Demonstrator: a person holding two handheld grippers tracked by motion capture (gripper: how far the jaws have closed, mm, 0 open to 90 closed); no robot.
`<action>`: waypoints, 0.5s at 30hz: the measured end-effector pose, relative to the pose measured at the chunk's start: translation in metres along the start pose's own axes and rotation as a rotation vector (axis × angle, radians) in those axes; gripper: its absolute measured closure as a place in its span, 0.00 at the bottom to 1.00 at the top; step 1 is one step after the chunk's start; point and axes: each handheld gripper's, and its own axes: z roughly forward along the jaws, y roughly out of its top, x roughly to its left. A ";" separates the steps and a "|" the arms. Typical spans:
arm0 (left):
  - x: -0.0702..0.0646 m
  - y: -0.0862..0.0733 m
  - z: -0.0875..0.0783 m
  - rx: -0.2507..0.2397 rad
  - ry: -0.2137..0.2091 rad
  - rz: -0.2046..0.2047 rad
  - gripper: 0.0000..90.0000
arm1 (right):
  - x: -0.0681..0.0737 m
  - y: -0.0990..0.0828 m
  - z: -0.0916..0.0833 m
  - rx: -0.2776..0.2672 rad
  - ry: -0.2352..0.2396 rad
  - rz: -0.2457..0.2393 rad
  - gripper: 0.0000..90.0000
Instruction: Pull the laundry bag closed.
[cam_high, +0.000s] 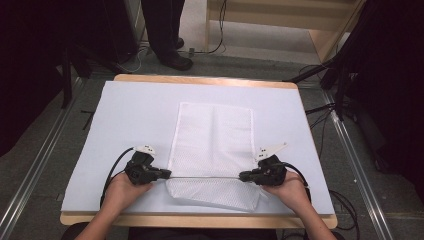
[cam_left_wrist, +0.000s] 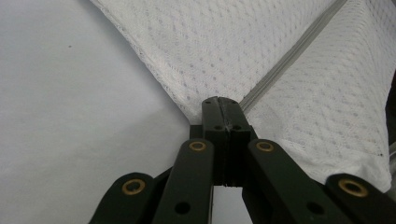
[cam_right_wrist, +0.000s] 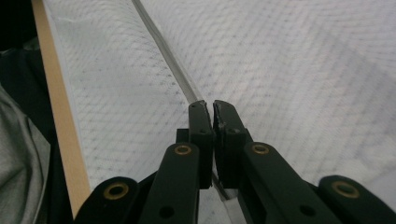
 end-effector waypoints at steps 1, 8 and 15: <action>0.000 0.000 0.000 0.000 0.000 0.001 1.00 | -0.001 -0.002 -0.002 -0.001 0.006 0.004 0.99; 0.000 0.000 0.000 0.000 0.000 0.001 1.00 | -0.003 -0.008 -0.009 -0.003 -0.006 0.007 0.99; 0.001 0.000 0.000 0.001 -0.003 0.002 1.00 | -0.005 -0.013 -0.015 -0.010 -0.005 0.019 0.99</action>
